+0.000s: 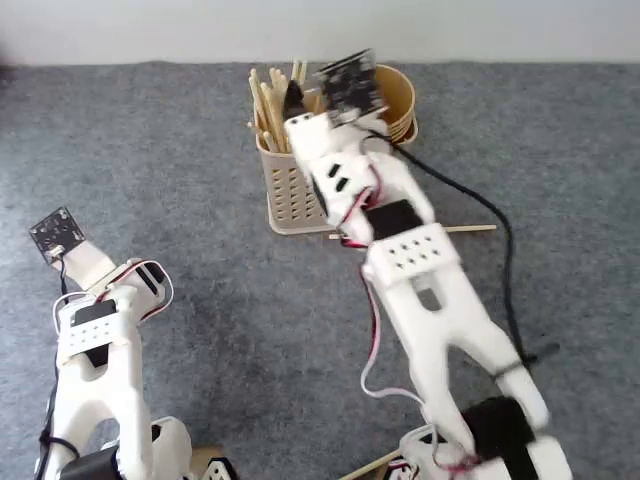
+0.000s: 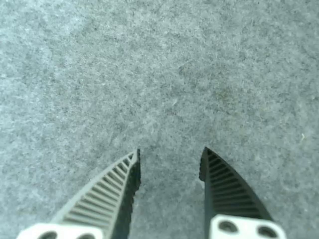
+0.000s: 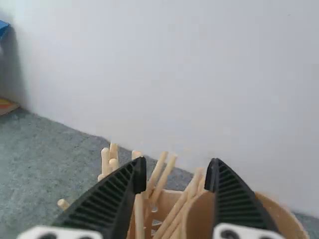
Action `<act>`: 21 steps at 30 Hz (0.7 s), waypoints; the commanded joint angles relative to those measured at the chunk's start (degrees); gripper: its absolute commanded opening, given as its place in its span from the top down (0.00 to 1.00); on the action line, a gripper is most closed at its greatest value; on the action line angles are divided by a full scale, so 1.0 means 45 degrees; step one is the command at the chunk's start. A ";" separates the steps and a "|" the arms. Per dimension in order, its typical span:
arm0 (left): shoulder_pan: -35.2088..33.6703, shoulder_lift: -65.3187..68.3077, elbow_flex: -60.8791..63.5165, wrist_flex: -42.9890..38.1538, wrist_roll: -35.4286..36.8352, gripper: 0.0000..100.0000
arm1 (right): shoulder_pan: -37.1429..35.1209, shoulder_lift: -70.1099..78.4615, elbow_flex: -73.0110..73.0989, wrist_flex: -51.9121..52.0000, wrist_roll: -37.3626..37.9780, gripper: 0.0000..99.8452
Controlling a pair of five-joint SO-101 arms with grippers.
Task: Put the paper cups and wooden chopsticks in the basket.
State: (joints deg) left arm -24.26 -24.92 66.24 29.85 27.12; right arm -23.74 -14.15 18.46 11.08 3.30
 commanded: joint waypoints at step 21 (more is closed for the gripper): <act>-0.0039 -0.0332 -0.0322 -0.0234 -0.0137 0.81 | 0.5890 -0.4796 0.1231 1.0735 0.0723 0.91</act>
State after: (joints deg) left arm -24.26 -24.92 66.24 29.85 27.12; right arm 0.62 -37.36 22.42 58.99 5.85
